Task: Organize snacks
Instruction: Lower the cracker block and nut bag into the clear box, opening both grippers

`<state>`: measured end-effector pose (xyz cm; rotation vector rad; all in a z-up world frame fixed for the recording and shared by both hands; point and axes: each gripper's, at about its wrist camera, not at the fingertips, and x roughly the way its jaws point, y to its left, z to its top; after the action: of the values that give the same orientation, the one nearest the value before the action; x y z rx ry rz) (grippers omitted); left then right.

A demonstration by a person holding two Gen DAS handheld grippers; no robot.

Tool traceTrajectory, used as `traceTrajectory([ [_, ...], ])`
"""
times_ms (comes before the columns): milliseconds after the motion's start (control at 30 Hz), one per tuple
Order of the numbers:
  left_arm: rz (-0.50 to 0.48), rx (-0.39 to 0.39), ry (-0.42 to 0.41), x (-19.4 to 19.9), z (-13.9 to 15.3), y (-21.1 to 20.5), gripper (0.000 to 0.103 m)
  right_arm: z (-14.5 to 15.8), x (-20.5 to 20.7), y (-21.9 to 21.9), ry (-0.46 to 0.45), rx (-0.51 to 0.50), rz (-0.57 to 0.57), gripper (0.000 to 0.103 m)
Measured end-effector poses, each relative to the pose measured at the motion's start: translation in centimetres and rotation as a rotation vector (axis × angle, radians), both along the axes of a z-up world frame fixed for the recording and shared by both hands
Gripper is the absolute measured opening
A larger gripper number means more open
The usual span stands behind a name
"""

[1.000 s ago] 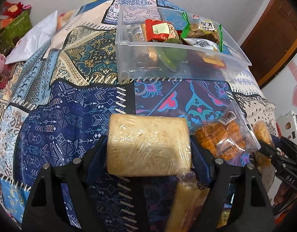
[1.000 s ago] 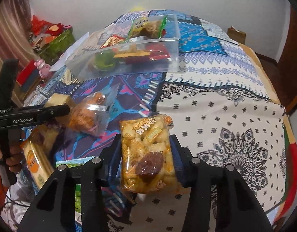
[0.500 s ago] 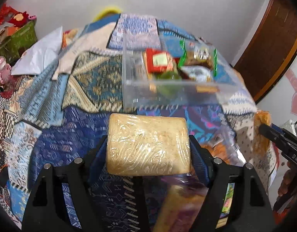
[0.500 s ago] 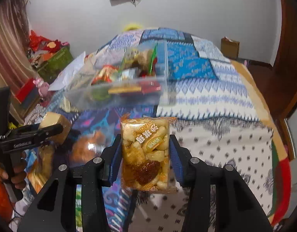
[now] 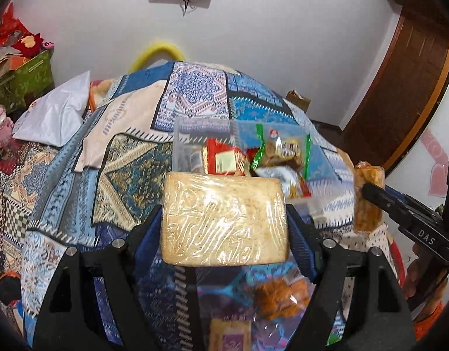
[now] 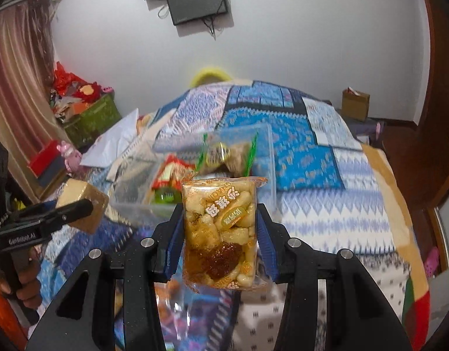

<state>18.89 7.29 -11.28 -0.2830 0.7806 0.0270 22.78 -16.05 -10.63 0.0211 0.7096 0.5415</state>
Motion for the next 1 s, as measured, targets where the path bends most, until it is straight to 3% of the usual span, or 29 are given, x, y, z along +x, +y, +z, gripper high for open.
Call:
traceTrajectory([
  [200,-0.003,0.007,-0.008,2.6,0.2,0.0,0.078,0.3,2.7,1.0,0.002,0.026,-0.003,0.043],
  [500,0.002,0.003,0.041,6.9,-2.0,0.2,0.078,-1.4,6.1,2.2,0.052,0.024,-0.013,0.043],
  [1000,0.001,0.048,0.086,10.6,-5.2,0.0,0.079,-4.0,8.2,3.7,0.096,-0.009,0.013,0.043],
])
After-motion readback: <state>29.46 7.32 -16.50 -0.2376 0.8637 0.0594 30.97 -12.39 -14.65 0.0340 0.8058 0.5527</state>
